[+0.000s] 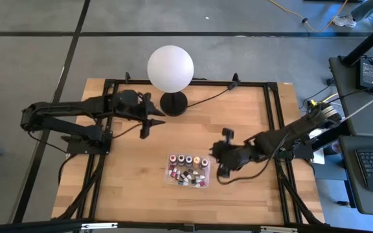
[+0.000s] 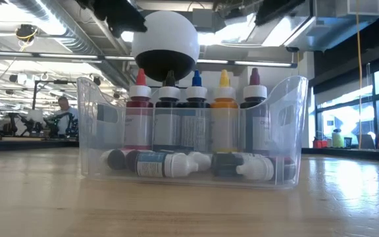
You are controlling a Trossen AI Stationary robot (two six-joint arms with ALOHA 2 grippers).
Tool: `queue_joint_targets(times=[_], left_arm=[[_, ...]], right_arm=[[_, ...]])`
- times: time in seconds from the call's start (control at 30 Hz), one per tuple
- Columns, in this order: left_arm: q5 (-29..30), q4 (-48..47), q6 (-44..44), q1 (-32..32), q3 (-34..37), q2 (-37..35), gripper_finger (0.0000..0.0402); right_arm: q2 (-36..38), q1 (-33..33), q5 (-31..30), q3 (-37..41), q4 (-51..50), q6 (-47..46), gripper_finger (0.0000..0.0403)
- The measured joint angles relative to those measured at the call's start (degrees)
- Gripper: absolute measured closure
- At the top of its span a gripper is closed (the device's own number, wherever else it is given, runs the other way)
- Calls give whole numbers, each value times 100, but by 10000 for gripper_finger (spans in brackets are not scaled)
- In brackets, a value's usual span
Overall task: Pick & Place food coloring
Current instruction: Return to Home Position
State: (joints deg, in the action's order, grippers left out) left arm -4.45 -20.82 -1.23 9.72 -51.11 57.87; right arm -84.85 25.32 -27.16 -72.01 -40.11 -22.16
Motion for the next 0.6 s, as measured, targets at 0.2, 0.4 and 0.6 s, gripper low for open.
queue_joint_targets(times=[0.2, 0.4, 0.6], left_arm=[[-833, 311, 96, 476, 0, -198, 266], [-1115, 432, 110, 732, 65, 127, 265], [-1502, 1504, 624, 1064, 855, -397, 263]], right_arm=[[1088, -879, 913, 1404, 1720, 496, 314], [1766, -1907, 2079, 2639, 3414, 1014, 314], [2122, -2319, 1665, 3301, 3386, 1302, 314]])
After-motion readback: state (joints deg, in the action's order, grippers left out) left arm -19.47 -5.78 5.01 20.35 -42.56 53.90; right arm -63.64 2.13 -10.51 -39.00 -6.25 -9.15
